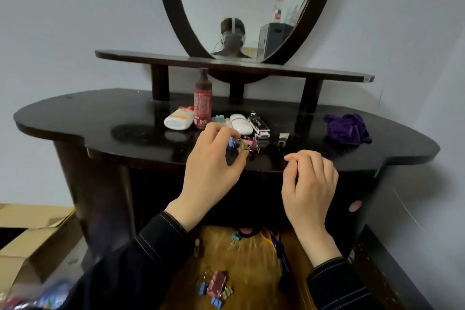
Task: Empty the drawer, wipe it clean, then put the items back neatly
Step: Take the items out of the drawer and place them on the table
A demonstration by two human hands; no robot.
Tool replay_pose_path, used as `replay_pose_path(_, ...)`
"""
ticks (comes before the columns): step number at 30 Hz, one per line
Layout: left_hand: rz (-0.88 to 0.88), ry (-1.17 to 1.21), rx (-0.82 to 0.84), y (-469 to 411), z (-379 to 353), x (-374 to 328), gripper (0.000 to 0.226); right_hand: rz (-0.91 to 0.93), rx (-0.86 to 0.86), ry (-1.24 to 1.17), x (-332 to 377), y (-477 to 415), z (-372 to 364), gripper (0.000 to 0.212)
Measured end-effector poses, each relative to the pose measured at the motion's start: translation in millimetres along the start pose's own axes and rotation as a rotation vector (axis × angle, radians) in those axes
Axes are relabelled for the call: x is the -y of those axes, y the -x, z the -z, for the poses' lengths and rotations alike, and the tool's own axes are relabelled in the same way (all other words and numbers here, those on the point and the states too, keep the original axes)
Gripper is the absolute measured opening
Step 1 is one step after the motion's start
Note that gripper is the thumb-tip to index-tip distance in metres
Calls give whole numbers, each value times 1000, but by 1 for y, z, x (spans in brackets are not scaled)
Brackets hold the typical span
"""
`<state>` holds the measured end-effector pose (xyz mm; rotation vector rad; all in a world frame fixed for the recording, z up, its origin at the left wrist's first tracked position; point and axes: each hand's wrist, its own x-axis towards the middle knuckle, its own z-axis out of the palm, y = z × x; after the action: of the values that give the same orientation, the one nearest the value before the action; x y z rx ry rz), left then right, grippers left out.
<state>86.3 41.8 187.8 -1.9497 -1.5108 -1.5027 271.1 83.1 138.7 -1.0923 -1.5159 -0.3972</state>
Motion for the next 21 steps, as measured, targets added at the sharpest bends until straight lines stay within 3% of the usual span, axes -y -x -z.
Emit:
replay_pose_path(4,-116,125,-146,39,1,9,16,31,27,-108,-13,50,1,43)
replay_pose_path(6,-187,127,-193,67,-3,18,9,-43,44,-203,-22,78,5,41)
replay_pose_path(8,-221,128,-140,98,-13,29,8,-158,157,-308,-32,112,7,26)
replay_pose_path(10,-180,124,80,133,-29,44,12,-324,397,-324,-46,143,4,20)
replay_pose_path(13,56,16,504,182,-56,71,18,-554,799,-201,-66,168,-9,17)
replay_pose_path(16,352,13,748,199,-74,94,20,-599,1005,-118,-74,178,-24,14)
replay_pose_path(21,762,171,727,199,-84,124,17,-577,1243,-121,-61,190,-49,14)
